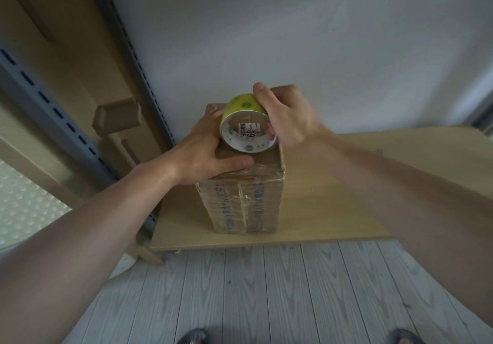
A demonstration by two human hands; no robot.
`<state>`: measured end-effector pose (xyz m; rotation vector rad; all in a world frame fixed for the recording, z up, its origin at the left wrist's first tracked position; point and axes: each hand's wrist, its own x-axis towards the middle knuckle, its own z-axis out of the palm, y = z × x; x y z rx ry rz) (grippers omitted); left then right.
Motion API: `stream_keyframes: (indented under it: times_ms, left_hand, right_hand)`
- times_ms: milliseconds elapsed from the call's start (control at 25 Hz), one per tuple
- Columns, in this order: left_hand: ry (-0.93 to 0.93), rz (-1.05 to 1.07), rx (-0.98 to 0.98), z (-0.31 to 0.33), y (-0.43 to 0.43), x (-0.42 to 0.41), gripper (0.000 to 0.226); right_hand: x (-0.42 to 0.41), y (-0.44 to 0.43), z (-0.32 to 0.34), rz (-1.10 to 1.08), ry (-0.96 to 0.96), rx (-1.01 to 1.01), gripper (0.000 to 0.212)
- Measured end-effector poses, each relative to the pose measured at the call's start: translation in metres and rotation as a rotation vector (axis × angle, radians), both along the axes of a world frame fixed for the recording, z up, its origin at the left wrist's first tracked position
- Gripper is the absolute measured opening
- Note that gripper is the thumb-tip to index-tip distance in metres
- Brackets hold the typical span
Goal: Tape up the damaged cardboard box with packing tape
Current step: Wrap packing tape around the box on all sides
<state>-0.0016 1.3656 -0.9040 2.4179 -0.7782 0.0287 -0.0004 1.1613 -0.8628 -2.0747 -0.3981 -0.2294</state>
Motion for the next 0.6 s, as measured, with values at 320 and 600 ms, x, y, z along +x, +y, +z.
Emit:
stream_keyframes:
  times_ms: [320, 600]
  left_hand:
    - [0.115, 0.159, 0.238, 0.007, -0.002, -0.008, 0.136]
    - [0.113, 0.142, 0.255, 0.005, -0.004, -0.007, 0.13]
  right_hand:
    - [0.012, -0.073, 0.009, -0.079, -0.16, -0.359, 0.057]
    - [0.01, -0.099, -0.039, -0.154, -0.062, -0.589, 0.053]
